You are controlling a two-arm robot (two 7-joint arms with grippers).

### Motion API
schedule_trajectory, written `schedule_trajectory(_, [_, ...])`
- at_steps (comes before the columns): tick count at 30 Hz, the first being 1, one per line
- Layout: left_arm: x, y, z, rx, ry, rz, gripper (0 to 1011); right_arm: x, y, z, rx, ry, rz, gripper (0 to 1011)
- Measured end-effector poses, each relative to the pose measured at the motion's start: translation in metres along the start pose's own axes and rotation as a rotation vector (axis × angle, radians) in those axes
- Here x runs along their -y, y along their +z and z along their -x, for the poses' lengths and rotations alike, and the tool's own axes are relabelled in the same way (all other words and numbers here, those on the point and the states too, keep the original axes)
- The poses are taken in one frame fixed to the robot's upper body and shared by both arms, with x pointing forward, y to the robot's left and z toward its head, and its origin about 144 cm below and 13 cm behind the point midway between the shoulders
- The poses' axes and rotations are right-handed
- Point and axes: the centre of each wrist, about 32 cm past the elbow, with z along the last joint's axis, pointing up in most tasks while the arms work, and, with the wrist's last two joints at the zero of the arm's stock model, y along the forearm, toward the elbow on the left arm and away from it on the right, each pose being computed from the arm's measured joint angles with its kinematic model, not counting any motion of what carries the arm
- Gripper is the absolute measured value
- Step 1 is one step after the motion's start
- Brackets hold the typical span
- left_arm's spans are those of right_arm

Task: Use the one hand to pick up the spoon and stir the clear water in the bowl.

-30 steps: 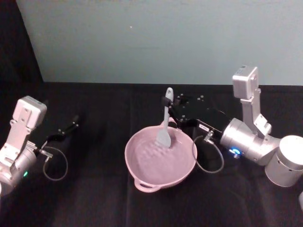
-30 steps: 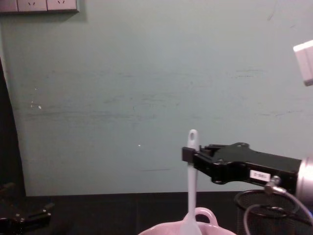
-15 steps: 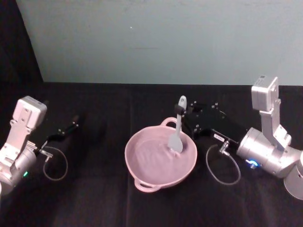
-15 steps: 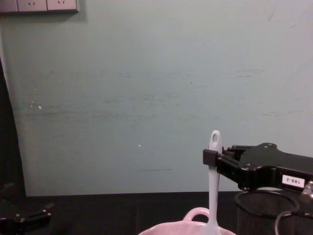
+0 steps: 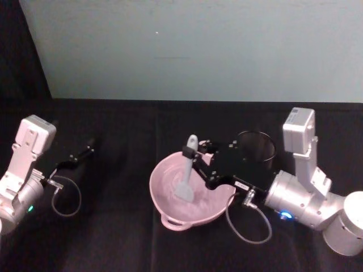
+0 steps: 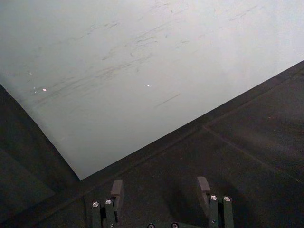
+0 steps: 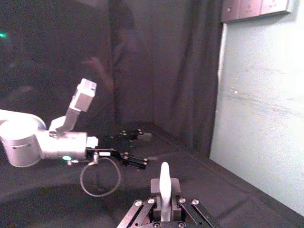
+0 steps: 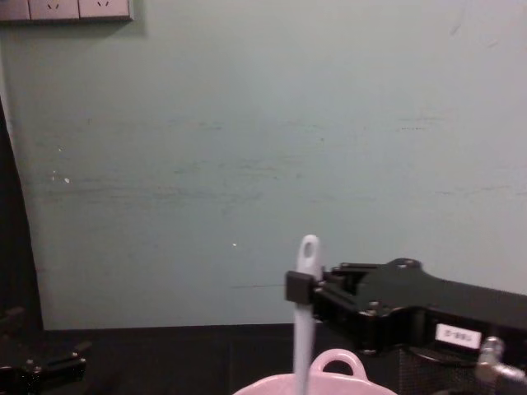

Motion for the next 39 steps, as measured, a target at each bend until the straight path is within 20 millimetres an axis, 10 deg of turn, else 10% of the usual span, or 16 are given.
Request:
schedule_trajectory(21, [0.000,0.000,0.000,0.000,0.000,0.000,1005,-0.045,-0.002,-0.015,0.013,0.008,-0.024,119])
schedule_trajectory(39, [0.000,0.000,0.000,0.000,0.000,0.000,1005,-0.027,-0.005,-0.043,0.037,-0.125,0.000,119])
